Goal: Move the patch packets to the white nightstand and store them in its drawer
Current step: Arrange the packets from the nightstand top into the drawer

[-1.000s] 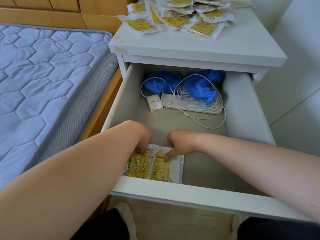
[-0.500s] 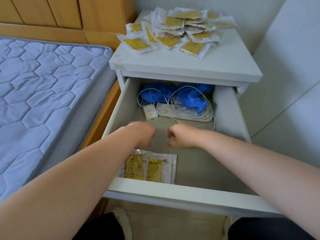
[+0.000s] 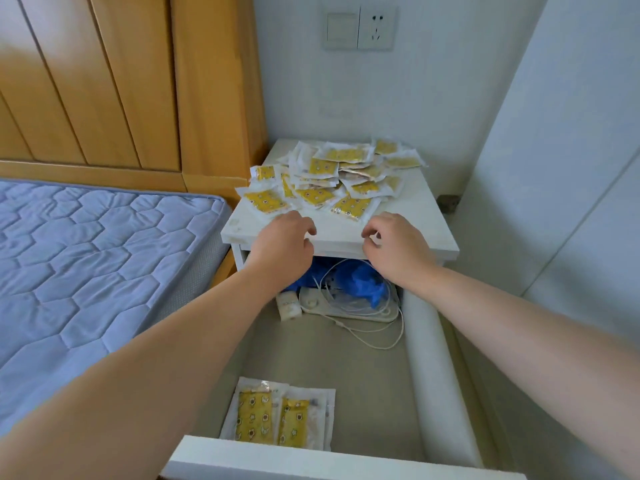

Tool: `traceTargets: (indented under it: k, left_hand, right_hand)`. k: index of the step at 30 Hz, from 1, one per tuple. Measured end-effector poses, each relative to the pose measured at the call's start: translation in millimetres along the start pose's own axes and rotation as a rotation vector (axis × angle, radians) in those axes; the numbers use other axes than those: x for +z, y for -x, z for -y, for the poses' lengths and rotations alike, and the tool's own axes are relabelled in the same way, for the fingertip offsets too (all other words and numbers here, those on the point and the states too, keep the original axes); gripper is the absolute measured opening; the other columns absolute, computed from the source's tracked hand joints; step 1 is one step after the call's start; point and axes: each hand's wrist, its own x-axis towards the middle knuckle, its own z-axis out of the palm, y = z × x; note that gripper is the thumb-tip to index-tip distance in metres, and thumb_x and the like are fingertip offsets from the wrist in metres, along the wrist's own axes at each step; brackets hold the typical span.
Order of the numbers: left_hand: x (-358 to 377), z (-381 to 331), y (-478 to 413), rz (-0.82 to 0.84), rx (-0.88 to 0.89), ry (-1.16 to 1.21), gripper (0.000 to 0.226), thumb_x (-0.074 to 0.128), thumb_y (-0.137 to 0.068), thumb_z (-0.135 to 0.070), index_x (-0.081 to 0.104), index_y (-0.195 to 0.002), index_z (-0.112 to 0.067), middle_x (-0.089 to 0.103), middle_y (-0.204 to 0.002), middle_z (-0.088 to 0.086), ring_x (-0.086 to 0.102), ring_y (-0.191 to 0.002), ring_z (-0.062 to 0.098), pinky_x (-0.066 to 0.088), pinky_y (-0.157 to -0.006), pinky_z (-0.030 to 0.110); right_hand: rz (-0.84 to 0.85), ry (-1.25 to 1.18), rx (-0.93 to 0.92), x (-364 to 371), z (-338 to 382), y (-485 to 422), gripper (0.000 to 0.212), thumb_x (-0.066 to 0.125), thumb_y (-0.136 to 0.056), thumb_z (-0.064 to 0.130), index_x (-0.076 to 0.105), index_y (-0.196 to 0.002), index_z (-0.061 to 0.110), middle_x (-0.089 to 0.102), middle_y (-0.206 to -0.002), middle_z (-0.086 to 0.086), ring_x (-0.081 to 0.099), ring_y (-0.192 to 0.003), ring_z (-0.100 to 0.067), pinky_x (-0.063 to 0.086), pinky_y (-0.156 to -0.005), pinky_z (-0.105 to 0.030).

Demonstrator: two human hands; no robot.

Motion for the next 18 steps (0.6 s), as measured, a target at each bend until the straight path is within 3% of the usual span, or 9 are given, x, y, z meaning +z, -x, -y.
traceTargets:
  k: [3, 5, 10, 13, 18]
  left_hand:
    - [3.6, 7.8, -18.0, -0.030, -0.048, 0.008, 0.035, 0.049, -0.092, -0.012, 0.055, -0.126, -0.016, 0.044, -0.137, 0.003, 0.035, -0.129, 0.022, 0.039, -0.097, 0.034]
    - [9.1, 13.3, -28.6, 0.038, -0.092, -0.081, 0.046, 0.046, -0.095, -0.019, 0.041, -0.141, -0.019, 0.027, -0.152, 0.006, 0.021, -0.140, 0.025, 0.031, -0.108, 0.037]
    - [22.9, 24.1, -56.7, 0.161, -0.192, -0.271, 0.061, 0.029, -0.101, -0.043, 0.001, -0.153, -0.026, -0.011, -0.161, 0.006, -0.010, -0.147, 0.029, 0.003, -0.119, 0.045]
    - [33.3, 23.7, -75.7, 0.148, -0.160, -0.334, 0.065, 0.022, -0.099, -0.052, -0.006, -0.152, -0.029, -0.018, -0.159, 0.006, -0.019, -0.145, 0.028, -0.002, -0.118, 0.048]
    - [51.1, 29.6, -92.1, 0.107, -0.070, -0.327, 0.067, 0.021, -0.096, -0.056, -0.010, -0.151, -0.033, -0.022, -0.158, 0.003, -0.023, -0.144, 0.026, -0.005, -0.118, 0.051]
  right_hand:
    - [0.104, -0.044, 0.195, 3.4, -14.1, -18.6, 0.046, 0.051, -0.094, 0.026, 0.044, -0.135, 0.006, 0.041, -0.137, -0.010, 0.042, -0.125, -0.027, 0.036, -0.102, -0.036]
    - [0.143, -0.094, 0.309, 6.9, -23.8, -30.0, 0.058, 0.050, -0.094, 0.030, 0.030, -0.143, 0.004, 0.032, -0.145, -0.014, 0.036, -0.132, -0.032, 0.032, -0.106, -0.039]
    - [0.058, -0.301, 0.461, 9.2, -33.8, -62.2, 0.073, 0.049, -0.094, 0.039, 0.013, -0.150, 0.010, 0.021, -0.155, -0.010, 0.029, -0.139, -0.031, 0.024, -0.114, -0.047]
    - [0.013, -0.370, 0.475, 14.1, -41.5, -76.9, 0.075, 0.048, -0.095, 0.039, 0.008, -0.152, 0.013, 0.016, -0.158, -0.006, 0.022, -0.143, -0.029, 0.015, -0.117, -0.049]
    - [-0.102, -0.531, 0.455, 19.4, -57.5, -97.7, 0.078, 0.053, -0.093, 0.038, 0.008, -0.152, 0.015, 0.014, -0.158, -0.004, 0.020, -0.144, -0.024, 0.017, -0.117, -0.047]
